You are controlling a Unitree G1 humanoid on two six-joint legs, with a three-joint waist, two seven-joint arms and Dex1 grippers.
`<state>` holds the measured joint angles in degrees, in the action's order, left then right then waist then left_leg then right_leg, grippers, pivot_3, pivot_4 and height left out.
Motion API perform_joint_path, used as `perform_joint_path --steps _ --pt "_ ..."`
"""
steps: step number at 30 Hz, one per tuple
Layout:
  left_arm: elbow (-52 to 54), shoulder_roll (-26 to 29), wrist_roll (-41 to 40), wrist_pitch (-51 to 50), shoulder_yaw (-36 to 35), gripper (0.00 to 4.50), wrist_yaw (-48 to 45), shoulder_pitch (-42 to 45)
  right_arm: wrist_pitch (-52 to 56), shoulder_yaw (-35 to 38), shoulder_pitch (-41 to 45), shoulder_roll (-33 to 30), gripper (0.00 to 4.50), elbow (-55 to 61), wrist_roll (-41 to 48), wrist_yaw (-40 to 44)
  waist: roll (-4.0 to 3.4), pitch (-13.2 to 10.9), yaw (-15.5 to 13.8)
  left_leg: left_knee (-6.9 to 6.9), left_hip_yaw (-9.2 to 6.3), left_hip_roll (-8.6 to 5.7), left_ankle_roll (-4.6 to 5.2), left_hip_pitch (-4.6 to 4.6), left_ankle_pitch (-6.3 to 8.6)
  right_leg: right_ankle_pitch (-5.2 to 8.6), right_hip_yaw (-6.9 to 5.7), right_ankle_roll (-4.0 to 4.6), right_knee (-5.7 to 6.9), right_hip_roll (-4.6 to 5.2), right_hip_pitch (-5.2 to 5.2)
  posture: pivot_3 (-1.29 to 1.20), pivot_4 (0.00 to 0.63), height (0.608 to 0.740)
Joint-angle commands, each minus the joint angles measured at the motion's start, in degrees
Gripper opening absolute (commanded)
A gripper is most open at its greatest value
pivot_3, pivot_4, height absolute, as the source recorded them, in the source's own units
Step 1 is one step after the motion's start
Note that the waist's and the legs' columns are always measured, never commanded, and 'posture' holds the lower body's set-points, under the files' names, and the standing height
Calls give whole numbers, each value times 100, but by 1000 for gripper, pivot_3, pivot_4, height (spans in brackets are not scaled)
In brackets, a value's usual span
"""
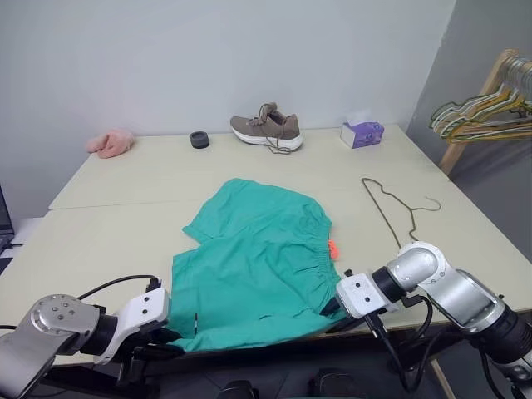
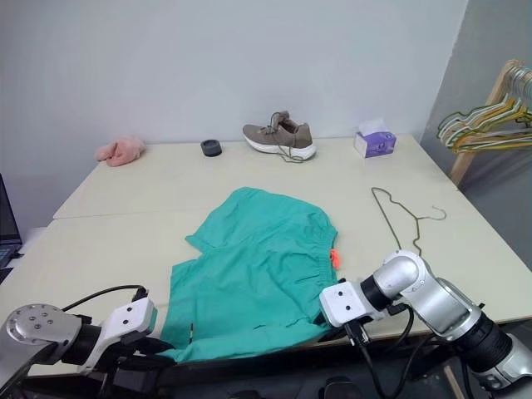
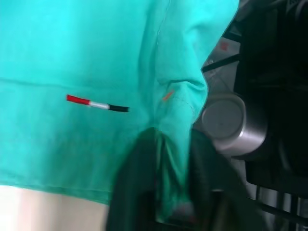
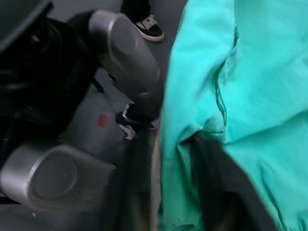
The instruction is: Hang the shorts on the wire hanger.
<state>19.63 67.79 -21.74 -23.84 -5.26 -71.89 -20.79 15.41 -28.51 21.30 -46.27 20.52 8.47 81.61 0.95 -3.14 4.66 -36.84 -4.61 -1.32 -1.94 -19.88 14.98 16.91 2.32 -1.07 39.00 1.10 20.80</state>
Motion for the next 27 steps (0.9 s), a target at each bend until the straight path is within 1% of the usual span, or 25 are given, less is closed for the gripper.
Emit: perform_joint_path --steps 1,2,6,8,10,13,15,17,20,23,27 --pt "66 25 -74 -23 -338 2207 -71 -1 312 281 57 -47 2652 236 402 88 6 -8 -2 0 0 0 0 0 0 0 0 0 0 1 0 -71 0 740" --pt "62 -28 -114 -57 -376 2557 -42 47 427 361 85 -9 3065 213 499 23 11 -13 -5 0 -1 0 0 0 1 1 -1 1 0 1 0 -69 0 740" --pt "102 -240 -406 -283 -573 3829 27 237 879 830 236 184 4481 -16 827 -382 15 -33 -8 0 -1 1 0 0 1 1 -1 2 0 1 1 -64 0 740" --pt "129 -526 -529 -254 -662 4443 244 475 1068 1283 278 383 4500 -219 961 -876 16 -37 -14 0 -2 2 0 0 1 0 -2 1 0 1 1 -62 0 740" --pt "226 -831 -837 -411 -758 4478 415 752 1273 1741 275 520 4500 -396 1100 -1311 17 -40 -35 -3 -1 1 -1 -2 1 -3 -1 -4 0 1 0 -62 0 740" --pt "384 -902 -1108 -673 -810 4478 355 853 1782 2381 78 435 4500 -381 1518 -1564 25 -42 -68 -2 0 0 -4 -8 3 -12 1 -21 -3 2 4 -69 0 740" --pt "358 -863 -969 -570 -682 4478 289 875 2022 2871 -212 321 4500 -311 1780 -1706 25 -41 -104 1 2 0 -8 -20 7 -9 2 -23 -5 2 3 -82 0 740" --pt "261 -902 -893 -497 -565 4478 308 1063 2074 3198 -375 374 4500 -430 1797 -2051 25 -41 -127 0 4 -1 -8 -35 11 -7 4 -26 -5 1 4 -94 0 740" --pt "104 -1088 -781 -348 -400 4478 452 1539 1971 3440 -443 547 4500 -808 1540 -2716 22 -41 -129 -9 4 0 -6 -70 10 -11 4 -29 1 -3 36 -101 0 740" --pt "53 -1313 -741 -327 -163 4478 564 2105 1975 3692 -415 797 4500 -1374 1026 -3872 23 -40 -121 -14 12 0 -6 -68 9 -18 11 -34 1 -4 32 -118 0 740" --pt "47 -1429 -669 -313 87 4478 514 2445 2060 3790 -373 1006 4500 -1953 544 -4889 19 -37 -74 -13 36 -4 -5 -72 9 -21 24 -38 0 -6 41 -128 0 740"
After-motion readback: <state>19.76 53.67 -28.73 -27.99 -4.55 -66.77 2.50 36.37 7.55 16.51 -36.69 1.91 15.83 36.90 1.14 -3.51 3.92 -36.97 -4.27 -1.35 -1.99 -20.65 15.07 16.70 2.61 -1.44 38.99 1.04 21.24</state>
